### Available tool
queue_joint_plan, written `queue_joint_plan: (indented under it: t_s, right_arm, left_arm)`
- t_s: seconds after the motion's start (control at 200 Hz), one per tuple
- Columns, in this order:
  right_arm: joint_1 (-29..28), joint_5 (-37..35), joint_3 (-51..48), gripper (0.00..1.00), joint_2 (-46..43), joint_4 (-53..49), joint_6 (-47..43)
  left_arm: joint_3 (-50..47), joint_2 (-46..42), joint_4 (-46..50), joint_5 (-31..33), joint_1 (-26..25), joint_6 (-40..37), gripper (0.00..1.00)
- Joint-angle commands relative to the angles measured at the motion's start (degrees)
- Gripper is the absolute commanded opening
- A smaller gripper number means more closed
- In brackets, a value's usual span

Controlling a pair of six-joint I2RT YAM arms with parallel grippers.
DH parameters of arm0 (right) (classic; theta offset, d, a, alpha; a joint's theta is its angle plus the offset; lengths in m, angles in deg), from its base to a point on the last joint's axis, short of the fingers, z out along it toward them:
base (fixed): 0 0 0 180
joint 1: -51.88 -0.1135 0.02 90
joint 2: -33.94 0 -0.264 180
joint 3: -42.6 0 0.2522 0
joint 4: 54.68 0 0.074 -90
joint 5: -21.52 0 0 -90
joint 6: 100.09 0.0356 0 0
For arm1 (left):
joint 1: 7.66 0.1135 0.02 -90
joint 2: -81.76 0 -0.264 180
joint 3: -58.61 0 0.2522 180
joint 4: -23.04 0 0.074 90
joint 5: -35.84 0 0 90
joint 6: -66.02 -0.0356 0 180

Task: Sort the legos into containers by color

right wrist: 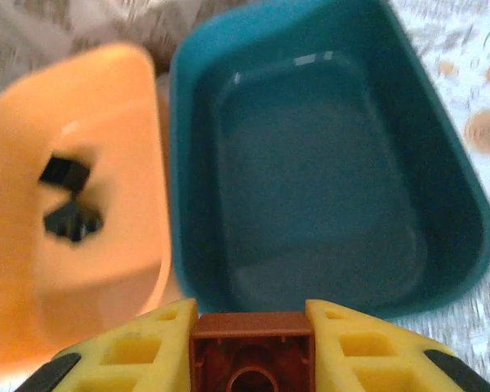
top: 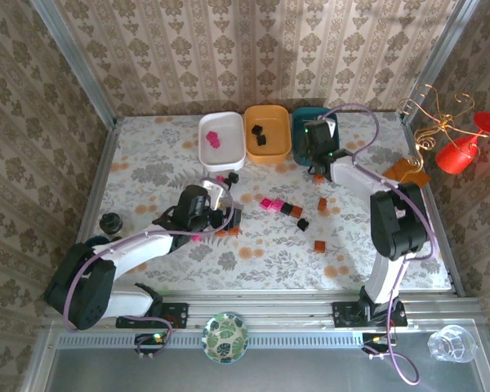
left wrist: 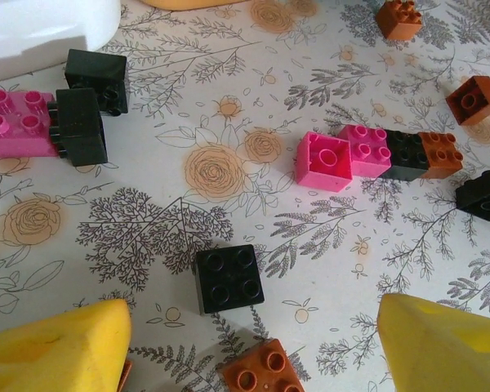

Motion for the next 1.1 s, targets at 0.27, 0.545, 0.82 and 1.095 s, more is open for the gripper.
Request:
queue_joint_plan:
  t_s: [0.27, 0.545, 0.82, 1.095]
  right_arm:
    - [4.8, 5.2, 31.6, 0.51, 22.1, -13.3, -1.2]
    - [0.2, 1.3, 12.7, 0.67, 5.4, -10.8, -9.9]
    - [-1.7, -0.3, -16.9, 0.72, -12.3, -6.6, -5.3]
    - [-0.3, -2.8, -17.8, 0.73, -5.2, -3.2, -1.6]
  left_arm:
    - [-4.4, -1.6, -15.7, -8.1, -0.3, 0.1, 0.85]
    - [-4.3, -1.9, -14.7, -6.0, -0.4, 0.4, 0.85]
    - [-4.1, -0.4, -16.5, -4.5, -1.9, 0.7, 0.84]
    - [-4.1, 0.5, -18.6, -1.0, -6.2, -2.0, 0.83]
